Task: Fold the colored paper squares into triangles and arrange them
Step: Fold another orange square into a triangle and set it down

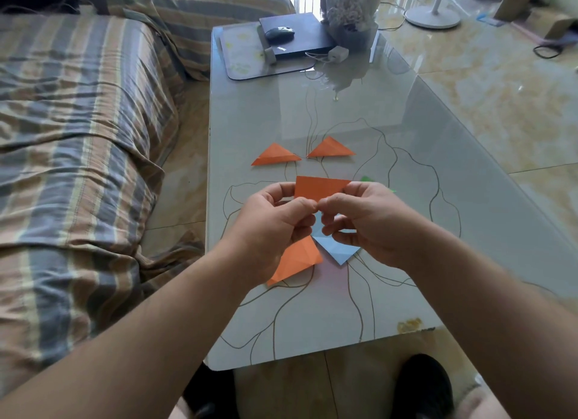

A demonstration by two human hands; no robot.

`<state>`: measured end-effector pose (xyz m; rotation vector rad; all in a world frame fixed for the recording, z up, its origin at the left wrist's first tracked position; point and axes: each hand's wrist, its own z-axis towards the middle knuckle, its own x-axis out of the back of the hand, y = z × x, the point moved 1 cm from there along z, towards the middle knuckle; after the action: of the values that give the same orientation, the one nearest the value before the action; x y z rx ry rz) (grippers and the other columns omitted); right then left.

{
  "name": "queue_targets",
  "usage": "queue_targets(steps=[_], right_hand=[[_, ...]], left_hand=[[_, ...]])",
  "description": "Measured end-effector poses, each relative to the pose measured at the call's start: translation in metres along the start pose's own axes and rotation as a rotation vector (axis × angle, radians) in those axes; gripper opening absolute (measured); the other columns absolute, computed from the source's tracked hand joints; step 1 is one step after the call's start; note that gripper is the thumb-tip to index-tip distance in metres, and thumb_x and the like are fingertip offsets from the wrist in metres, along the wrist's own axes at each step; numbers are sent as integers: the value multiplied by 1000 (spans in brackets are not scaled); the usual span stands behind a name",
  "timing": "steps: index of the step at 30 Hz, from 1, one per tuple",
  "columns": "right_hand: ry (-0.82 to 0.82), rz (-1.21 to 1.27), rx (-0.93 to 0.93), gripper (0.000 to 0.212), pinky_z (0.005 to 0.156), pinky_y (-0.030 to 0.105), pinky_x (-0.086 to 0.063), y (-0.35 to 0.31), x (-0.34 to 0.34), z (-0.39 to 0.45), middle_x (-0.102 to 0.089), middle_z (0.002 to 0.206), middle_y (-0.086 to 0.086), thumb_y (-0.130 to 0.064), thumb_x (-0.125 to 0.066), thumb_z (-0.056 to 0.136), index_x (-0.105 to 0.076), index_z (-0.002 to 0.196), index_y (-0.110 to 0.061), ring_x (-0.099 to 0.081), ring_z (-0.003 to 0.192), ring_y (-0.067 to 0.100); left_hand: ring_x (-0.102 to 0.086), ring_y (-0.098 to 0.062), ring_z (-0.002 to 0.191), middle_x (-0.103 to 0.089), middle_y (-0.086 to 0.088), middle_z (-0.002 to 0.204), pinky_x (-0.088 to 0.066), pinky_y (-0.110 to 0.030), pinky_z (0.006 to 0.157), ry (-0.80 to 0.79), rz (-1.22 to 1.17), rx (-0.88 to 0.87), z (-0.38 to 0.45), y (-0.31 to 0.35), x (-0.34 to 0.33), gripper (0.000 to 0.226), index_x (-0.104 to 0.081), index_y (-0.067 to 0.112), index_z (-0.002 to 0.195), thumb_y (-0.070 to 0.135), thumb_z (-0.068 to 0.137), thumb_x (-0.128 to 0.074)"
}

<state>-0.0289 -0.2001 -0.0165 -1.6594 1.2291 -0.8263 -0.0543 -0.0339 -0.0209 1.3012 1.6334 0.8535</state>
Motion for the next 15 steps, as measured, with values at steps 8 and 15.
queue_targets(steps=[8,15], right_hand=[[69,24,-57,12,70,35,-49,-3,6,1,-67,71,4,-13,-72,90,-68,79,-15,-66,70,23],[86,57,-55,27,68,33,-46,-11,22,1,-64,69,5,-11,-66,89,-68,63,-19,-65,64,23]], left_hand=[[-64,-10,63,-70,-1,76,-57,-26,63,6,46,45,1,1,-1,37,-62,10,123,9,89,-78],[-65,-10,61,-71,-4,76,-59,-27,63,-19,11,50,-1,9,0,31,-66,10,113,7,85,-80]])
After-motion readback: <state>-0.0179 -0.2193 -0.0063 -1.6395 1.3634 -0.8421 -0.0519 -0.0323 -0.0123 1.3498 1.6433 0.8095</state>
